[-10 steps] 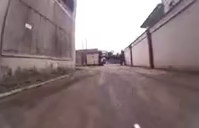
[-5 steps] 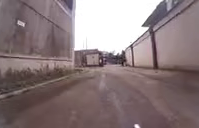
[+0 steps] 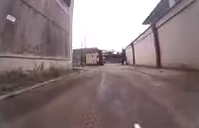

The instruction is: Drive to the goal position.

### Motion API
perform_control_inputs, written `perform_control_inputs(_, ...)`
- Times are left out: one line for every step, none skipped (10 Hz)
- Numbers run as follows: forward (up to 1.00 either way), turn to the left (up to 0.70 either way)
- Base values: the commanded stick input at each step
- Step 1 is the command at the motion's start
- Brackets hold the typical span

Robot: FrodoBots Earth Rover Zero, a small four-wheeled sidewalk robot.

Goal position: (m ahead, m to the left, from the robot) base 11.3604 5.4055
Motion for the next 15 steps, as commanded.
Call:
perform_control_inputs(1.0,0.0)
perform_control_inputs(1.0,0.0)
perform_control_inputs(1.0,0.0)
perform_control_inputs(1.0,0.0)
perform_control_inputs(1.0,0.0)
perform_control_inputs(1.0,0.0)
perform_control_inputs(1.0,0.0)
perform_control_inputs(1.0,0.0)
perform_control_inputs(1.0,0.0)
perform_control_inputs(1.0,0.0)
perform_control_inputs(1.0,0.0)
perform_control_inputs(1.0,0.0)
perform_control_inputs(1.0,0.0)
perform_control_inputs(1.0,0.0)
perform_control_inputs(1.0,0.0)
